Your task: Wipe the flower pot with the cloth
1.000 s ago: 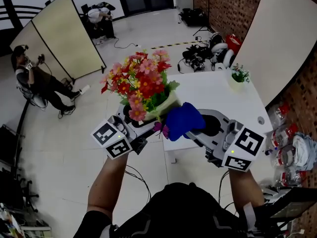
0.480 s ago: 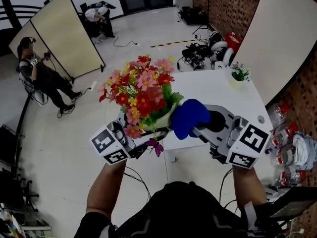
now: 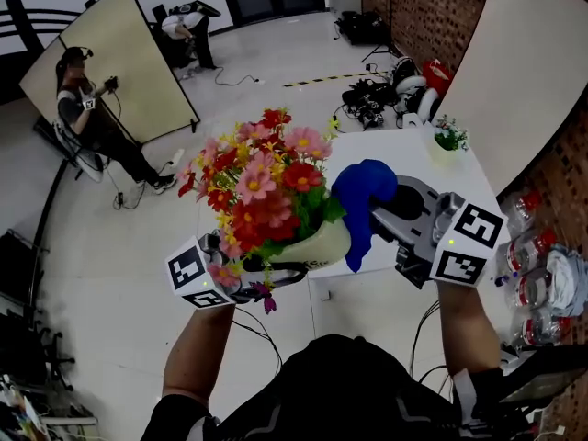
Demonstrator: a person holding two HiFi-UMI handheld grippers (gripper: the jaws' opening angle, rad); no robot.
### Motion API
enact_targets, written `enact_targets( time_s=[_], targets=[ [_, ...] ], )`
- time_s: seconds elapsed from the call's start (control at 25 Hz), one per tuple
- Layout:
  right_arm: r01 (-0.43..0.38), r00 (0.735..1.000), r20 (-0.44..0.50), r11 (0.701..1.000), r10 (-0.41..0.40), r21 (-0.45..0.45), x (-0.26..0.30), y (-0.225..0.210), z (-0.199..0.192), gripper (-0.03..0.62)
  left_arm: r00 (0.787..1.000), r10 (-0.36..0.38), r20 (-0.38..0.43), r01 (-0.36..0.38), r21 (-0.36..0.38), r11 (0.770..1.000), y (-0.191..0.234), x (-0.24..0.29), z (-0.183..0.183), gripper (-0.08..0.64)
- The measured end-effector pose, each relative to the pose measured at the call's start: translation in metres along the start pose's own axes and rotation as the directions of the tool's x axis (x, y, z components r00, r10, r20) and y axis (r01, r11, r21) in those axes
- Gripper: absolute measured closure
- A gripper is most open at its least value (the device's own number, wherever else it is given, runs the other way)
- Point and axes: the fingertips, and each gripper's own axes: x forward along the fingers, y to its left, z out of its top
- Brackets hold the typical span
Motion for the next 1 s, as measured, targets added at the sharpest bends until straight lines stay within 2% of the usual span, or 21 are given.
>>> enact_targets(
  time_s=[0.2, 0.4, 0.56, 0.68, 0.76, 0.84, 0.92, 1.0],
  targets=[
    [-0.114, 0.993, -0.03, 0.993, 0.114, 0.024, 0.011, -0.003, 0.007, 0.532, 0.997, -0.082, 0.008, 0.082, 0.01, 0.997, -0.01, 0.0, 0.009, 0.043],
    [-0.201, 0.977, -0.059, 0.979, 0.203, 0.046, 0.019, -0.003, -0.005, 0.532, 0.991, -0.132, -0.025, 0.132, -0.018, 0.991, -0.028, 0.001, -0.006, 0.043],
    [-0.309, 0.944, -0.094, 0.947, 0.317, 0.088, 0.03, 0.002, -0.015, 0.532, 0.981, -0.192, -0.038, 0.191, -0.033, 0.981, -0.041, 0.003, -0.006, 0.043],
    [-0.351, 0.924, -0.131, 0.932, 0.36, 0.088, 0.045, 0.007, -0.025, 0.532, 0.971, -0.227, -0.071, 0.224, -0.037, 0.974, -0.048, 0.003, -0.014, 0.043],
    [-0.361, 0.919, -0.132, 0.928, 0.371, 0.092, 0.055, 0.01, -0.03, 0.532, 0.97, -0.239, -0.052, 0.237, -0.046, 0.97, -0.052, 0.008, -0.013, 0.043],
    [-0.347, 0.931, -0.083, 0.932, 0.356, 0.105, 0.058, 0.007, -0.025, 0.532, 0.974, -0.224, -0.036, 0.223, -0.037, 0.974, -0.049, 0.009, -0.012, 0.043],
    [-0.293, 0.955, -0.007, 0.95, 0.295, 0.109, 0.05, -0.002, -0.015, 0.532, 0.983, -0.182, 0.0, 0.182, -0.027, 0.983, -0.039, 0.007, -0.007, 0.043],
    [-0.201, 0.978, 0.074, 0.973, 0.193, 0.11, 0.032, -0.017, -0.004, 0.532, 0.993, -0.112, 0.048, 0.113, -0.02, 0.993, -0.023, 0.007, 0.008, 0.043]
  ],
)
